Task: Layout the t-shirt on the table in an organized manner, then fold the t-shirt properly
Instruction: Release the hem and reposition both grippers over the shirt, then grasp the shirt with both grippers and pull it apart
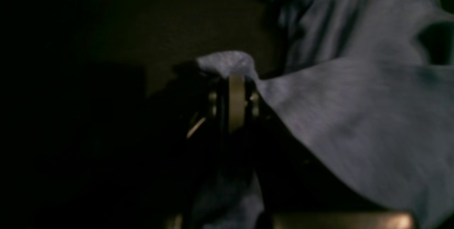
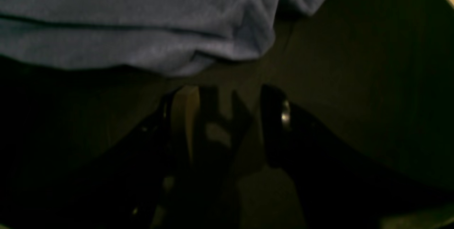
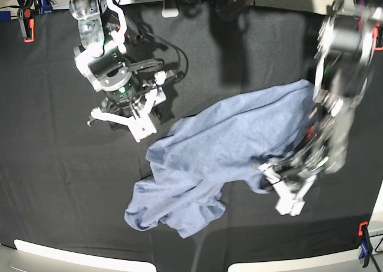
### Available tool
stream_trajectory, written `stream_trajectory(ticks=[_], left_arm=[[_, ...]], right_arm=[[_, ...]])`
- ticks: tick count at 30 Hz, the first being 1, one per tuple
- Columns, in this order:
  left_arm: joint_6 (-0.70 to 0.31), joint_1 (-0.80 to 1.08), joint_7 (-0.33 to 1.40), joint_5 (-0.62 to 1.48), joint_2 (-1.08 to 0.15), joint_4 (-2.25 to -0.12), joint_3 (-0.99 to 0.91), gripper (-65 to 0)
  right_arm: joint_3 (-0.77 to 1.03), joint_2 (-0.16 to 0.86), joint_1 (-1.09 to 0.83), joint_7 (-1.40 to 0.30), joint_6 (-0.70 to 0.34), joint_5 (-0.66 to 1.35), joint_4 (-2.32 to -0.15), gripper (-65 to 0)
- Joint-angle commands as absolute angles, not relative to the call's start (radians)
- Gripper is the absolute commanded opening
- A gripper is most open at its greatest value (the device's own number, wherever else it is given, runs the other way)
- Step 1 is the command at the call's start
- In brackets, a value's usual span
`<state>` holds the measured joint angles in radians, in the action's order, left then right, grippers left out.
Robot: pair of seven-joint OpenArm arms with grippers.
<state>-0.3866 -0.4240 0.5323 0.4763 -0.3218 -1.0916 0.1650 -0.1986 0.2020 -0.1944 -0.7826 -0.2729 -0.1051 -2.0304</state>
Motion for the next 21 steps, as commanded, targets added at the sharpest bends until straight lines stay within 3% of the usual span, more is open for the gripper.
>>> stream_trajectory(ticks=[1, 6, 10, 14, 21], left_arm=[[-0.394, -0.393, 0.526, 0.507, -0.347, -1.2, 0.163, -65.0], [-0.398, -0.091, 0.522, 0.498, -0.409, -1.676, 0.163, -65.0], [-0.398, 0.095, 0.524, 0.498, -0.41, -1.932, 0.163, -65.0], [-0.401, 0.227, 0.536, 0.502, -0.411, -2.023, 0.163, -65.0], [-0.57, 0.466, 0.546, 0.559, -0.411, -2.028, 0.163, -65.0]], right_arm=[[-0.191, 0.205, -0.18, -0.749, -0.27, -0.109, -2.051, -37.5], [-0.189, 0.205, -0.151, -0.749, -0.27, -0.108, -2.051, -37.5], [-0.187, 0.205, -0.121, -0.748, -0.27, -0.098, -2.051, -37.5], [-0.187, 0.205, -0.097, -0.709, -0.271, -0.02, -2.051, -37.5], [-0.182, 0.204, 0.026, -0.701, -0.223, 0.031, -2.051, -37.5]])
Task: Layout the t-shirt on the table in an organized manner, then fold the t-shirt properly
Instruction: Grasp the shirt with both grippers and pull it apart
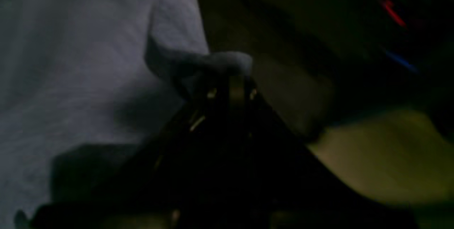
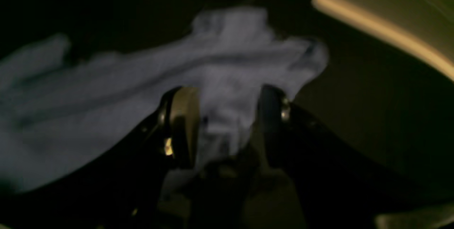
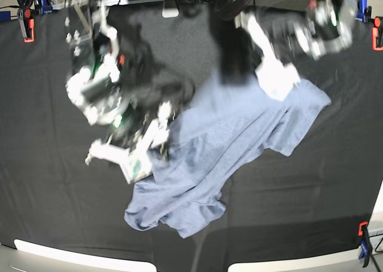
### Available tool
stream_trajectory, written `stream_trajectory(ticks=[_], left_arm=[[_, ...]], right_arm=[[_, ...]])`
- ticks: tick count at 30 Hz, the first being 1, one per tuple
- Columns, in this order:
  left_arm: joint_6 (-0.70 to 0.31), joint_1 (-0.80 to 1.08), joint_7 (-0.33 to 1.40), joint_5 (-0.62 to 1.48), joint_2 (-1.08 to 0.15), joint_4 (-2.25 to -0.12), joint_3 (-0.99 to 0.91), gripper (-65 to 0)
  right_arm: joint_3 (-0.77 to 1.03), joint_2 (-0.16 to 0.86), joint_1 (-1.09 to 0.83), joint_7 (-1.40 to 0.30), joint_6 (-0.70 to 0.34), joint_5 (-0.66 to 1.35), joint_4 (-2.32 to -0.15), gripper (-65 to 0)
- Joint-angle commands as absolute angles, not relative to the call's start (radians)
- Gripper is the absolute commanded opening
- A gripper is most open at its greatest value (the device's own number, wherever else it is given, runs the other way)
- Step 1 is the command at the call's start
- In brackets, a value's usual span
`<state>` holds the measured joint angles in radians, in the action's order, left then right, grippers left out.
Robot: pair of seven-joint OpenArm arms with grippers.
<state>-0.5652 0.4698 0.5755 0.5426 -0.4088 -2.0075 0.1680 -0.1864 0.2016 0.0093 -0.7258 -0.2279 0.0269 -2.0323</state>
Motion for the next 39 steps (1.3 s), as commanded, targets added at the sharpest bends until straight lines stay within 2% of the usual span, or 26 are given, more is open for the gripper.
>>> stream_trajectory(ticks=[1, 8, 14, 19, 29, 39], left_arm=[[-0.578, 0.495, 0.546, 0.559, -0.411, -2.028, 0.163, -65.0], [-0.695, 0.652, 0.589, 0.559, -0.414, -2.029, 0.163, -65.0], [-0.698, 0.71, 0.726, 0.558, -0.446, -2.029, 0.163, -65.0], [-0.698, 0.71, 0.712, 0.542, -0.519, -2.029, 0.159, -65.0], [-0.698, 0.709, 0.619, 0.506, -0.524, -2.029, 0.015, -65.0], [-0.698, 0.692, 0.572, 0.506, -0.524, -2.029, -0.066, -65.0]], right_arm=[[-0.179, 0.205, 0.043, -0.701, -0.219, 0.031, -2.051, -37.5], [-0.17, 0.205, 0.103, -0.701, -0.218, 0.042, -2.051, -37.5], [-0.17, 0.205, 0.102, -0.719, -0.219, 0.057, -1.993, -37.4], [-0.17, 0.205, 0.106, -0.727, -0.22, 0.056, -1.803, -37.4], [-0.141, 0.201, 0.259, -0.765, -0.218, 0.129, -1.409, -37.4], [-0.062, 0.059, 0.423, -0.757, -0.22, 0.141, -1.101, -37.4]])
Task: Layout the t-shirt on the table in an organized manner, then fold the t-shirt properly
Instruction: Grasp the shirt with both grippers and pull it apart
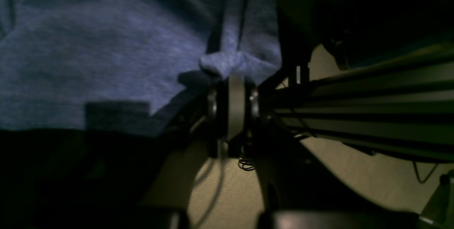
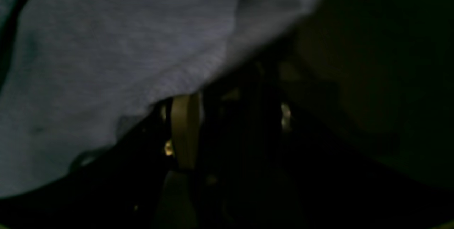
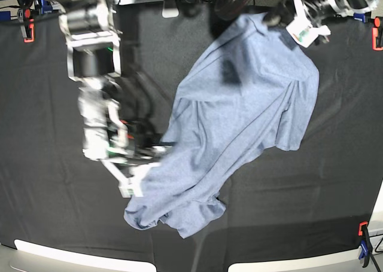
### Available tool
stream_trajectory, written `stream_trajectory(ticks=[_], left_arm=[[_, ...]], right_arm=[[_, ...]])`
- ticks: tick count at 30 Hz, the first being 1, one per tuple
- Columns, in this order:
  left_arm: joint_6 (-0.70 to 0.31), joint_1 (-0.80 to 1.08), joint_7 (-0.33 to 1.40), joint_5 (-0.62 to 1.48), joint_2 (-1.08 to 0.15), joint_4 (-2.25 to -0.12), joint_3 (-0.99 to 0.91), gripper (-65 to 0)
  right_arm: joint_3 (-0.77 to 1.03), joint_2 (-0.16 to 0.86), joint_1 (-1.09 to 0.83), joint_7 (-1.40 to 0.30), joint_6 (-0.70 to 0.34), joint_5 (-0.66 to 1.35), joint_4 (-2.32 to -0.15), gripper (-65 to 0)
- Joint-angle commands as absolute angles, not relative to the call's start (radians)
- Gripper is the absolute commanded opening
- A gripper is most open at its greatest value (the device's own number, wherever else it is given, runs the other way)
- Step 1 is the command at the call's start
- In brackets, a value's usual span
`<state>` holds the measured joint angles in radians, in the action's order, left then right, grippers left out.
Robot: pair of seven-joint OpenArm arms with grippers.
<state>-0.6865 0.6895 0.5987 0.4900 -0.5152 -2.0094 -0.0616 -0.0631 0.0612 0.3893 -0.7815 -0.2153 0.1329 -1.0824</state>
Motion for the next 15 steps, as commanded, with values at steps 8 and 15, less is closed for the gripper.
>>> stream_trajectory(ticks=[8, 15], left_arm=[[-0.698, 0.648, 0.572, 0.506, -0.524, -2.029, -0.066, -65.0], [-0.698, 0.643, 0.574, 0.506, -0.524, -2.029, -0.066, -65.0]], right_arm=[[-0.075, -0.119, 0.528, -0.722, -0.239, 0.067, -1.066, -37.4], [-0.214, -0.157, 0.594, -0.717, -0.239, 0.021, -1.065, -37.4]])
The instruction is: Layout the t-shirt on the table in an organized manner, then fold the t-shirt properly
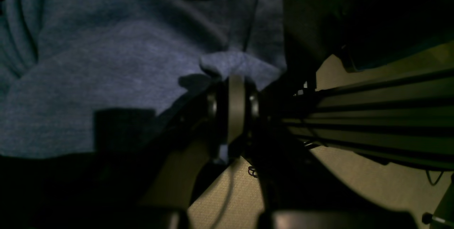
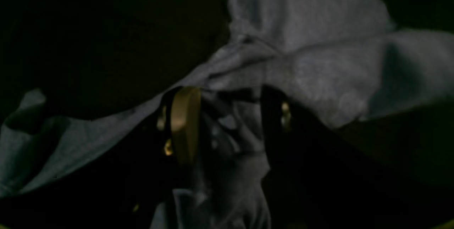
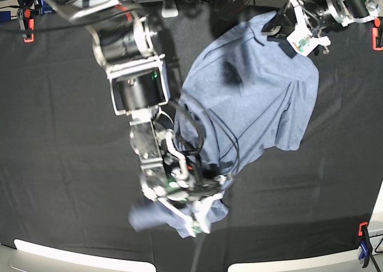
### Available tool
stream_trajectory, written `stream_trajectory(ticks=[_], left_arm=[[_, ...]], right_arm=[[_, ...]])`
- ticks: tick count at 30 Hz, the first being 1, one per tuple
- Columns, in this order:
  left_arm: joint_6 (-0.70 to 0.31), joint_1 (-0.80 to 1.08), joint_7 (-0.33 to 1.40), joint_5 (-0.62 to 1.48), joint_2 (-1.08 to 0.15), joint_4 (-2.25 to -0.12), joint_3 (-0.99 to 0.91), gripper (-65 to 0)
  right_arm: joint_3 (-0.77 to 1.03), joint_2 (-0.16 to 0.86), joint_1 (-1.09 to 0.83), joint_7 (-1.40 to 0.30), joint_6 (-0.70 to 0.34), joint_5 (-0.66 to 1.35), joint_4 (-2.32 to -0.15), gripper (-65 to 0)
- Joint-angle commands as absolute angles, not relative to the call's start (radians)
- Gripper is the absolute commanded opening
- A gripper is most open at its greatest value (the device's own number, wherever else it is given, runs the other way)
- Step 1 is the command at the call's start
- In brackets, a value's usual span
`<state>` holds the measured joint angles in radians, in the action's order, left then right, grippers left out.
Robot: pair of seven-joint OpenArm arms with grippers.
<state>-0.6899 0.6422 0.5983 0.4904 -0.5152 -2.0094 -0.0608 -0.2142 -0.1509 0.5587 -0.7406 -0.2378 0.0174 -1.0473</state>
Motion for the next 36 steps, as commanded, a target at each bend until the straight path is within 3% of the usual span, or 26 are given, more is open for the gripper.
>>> stream_trajectory(ticks=[1, 10, 15, 18, 25, 36], left_arm=[[-0.698, 0.643, 0.574, 0.506, -0.524, -2.028, -0.066, -65.0], [-0.698, 0.643, 0.574, 0.506, -0.524, -2.028, -0.066, -65.0], [-0.698, 0.642, 0.574, 0.506, -0.524, -2.029, -0.066, -65.0], [-0.698, 0.643, 0.574, 0.506, -0.524, -2.028, -0.066, -65.0], [-0.698, 0.642, 0.574, 0.506, -0.524, -2.029, -0.066, -65.0], [-0.698, 0.641, 0.566, 0.506, -0.524, -2.029, -0.066, -65.0]], right_arm=[[-0.239, -0.157, 0.598, -0.719, -0.239, 0.02, -1.065, -37.4], [-0.287, -0.157, 0.598, -0.725, -0.267, -0.076, -1.091, -37.4], [-0.186, -0.157, 0.598, -0.787, -0.266, -0.149, -1.148, -37.4], [-0.076, -0.141, 0.595, -0.784, -0.267, -0.075, -1.147, -37.4], [0.109, 0.008, 0.596, -0.736, -0.356, 0.108, -1.133, -37.4], [0.11, 0.007, 0.671, -0.443, -0.339, 0.04, -0.737, -37.4]])
